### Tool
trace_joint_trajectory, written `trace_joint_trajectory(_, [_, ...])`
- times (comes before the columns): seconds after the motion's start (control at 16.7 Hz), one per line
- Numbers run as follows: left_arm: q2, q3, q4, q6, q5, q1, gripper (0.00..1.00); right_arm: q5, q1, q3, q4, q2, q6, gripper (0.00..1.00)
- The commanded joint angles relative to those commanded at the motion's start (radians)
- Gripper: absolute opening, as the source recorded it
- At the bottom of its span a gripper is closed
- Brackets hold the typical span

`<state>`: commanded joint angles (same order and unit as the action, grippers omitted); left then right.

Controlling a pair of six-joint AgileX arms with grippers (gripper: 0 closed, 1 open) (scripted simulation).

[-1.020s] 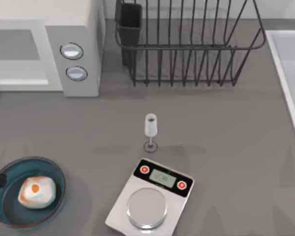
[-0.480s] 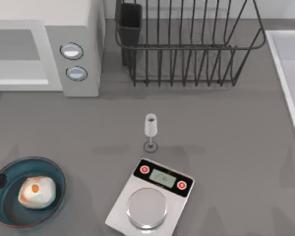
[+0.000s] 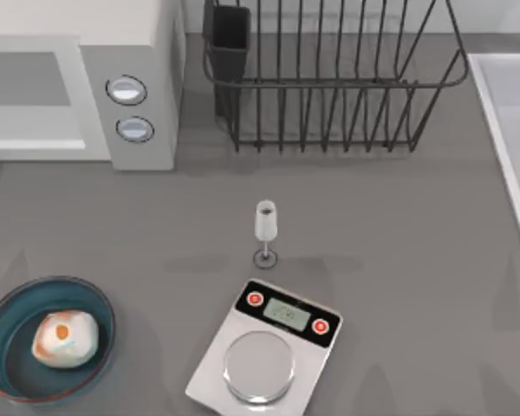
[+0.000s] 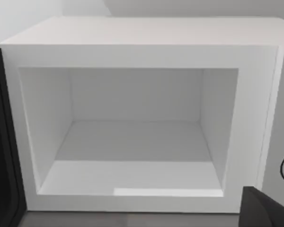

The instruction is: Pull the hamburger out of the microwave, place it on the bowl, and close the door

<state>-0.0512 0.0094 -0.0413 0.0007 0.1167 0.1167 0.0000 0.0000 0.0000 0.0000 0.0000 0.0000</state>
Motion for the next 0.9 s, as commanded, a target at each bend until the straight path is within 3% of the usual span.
trace_joint_trajectory(0.24, [-0.056, 0.01, -0.046, 0.001, 0.139, 0.139, 0.0, 0.0, 0.0, 0.0, 0.0, 0.0, 0.0, 1.0])
trace_joint_trajectory(0.66, [-0.078, 0.019, -0.057, 0.002, 0.183, 0.183, 0.0, 0.0, 0.0, 0.0, 0.0, 0.0, 0.0, 1.0])
trace_joint_trajectory(0.9, [-0.141, 0.073, -0.065, 0.004, 0.309, 0.308, 0.0, 0.0, 0.0, 0.0, 0.0, 0.0, 0.0, 1.0])
